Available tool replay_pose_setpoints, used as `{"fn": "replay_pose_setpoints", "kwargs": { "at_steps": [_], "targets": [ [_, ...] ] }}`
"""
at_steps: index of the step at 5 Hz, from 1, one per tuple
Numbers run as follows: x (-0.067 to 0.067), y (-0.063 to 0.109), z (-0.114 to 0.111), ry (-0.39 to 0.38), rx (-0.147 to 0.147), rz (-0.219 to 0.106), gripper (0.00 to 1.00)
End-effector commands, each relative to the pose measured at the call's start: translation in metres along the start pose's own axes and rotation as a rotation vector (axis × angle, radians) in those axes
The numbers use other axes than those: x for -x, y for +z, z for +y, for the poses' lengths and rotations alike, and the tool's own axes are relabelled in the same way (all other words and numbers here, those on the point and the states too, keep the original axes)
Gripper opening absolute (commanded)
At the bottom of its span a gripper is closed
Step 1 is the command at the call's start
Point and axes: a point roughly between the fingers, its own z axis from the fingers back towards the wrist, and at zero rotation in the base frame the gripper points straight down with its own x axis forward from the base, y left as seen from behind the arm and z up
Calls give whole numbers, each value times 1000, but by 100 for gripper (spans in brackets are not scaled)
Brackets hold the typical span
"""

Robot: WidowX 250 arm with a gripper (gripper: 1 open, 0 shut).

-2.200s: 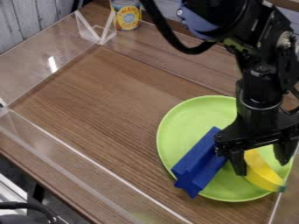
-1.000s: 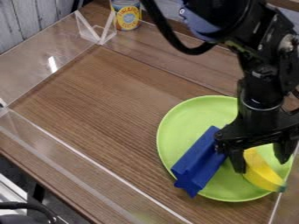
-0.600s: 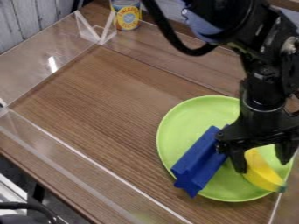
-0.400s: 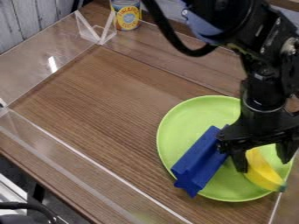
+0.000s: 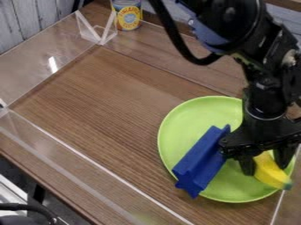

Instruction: Remove the banana from inside the green plate and put it on the table

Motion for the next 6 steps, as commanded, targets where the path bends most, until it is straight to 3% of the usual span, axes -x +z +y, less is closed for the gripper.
{"fn": "replay_pose_setpoints", "kwargs": {
  "at_steps": [1, 6],
  "targets": [
    [-2, 8, -4, -20, 13, -13, 0],
    [-3, 28, -5, -103, -54, -33, 0]
  ]
}}
